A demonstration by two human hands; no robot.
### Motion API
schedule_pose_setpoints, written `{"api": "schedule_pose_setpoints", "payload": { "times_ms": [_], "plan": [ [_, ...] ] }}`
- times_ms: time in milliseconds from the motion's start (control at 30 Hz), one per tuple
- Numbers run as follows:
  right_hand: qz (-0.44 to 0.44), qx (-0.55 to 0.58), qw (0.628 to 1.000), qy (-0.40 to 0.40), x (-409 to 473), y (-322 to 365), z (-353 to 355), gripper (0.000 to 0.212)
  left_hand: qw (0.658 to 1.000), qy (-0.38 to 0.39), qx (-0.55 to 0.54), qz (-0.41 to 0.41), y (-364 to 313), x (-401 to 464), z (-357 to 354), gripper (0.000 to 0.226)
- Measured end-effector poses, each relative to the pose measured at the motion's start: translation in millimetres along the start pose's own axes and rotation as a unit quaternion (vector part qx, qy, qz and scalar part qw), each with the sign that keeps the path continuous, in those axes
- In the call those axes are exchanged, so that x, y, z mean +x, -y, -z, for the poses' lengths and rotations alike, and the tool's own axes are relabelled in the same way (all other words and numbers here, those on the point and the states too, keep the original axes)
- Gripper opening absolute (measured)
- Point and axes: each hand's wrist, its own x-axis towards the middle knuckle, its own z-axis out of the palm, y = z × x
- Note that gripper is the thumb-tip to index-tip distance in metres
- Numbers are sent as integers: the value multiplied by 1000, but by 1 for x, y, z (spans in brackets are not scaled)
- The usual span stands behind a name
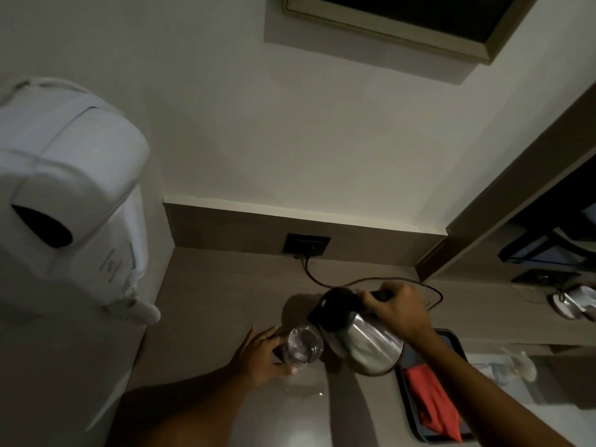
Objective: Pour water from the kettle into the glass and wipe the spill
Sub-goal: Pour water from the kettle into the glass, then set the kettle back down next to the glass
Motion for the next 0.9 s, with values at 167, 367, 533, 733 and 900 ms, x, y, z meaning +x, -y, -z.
{"api": "schedule_pose_setpoints", "payload": {
  "times_ms": [167, 367, 533, 733, 900],
  "plan": [
    [-103, 165, 979, -55, 4, -36, 4, 43, 1000, -11, 1, -15, -2, 0, 2, 96],
    [-115, 259, 954, -100, 15, -51, 2, 28, 999, -31, -5, -39, -8, -3, 7, 94],
    [-131, 323, 933, -91, 15, -71, -14, 32, 999, -22, -7, -42, -11, -3, 9, 91],
    [-131, 341, 929, -59, 10, -103, -36, 39, 999, -30, -8, -41, -13, -5, 11, 89],
    [-135, 334, 931, -66, 17, -122, -39, 38, 998, -32, -12, -43, -11, -3, 8, 89]
  ]
}}
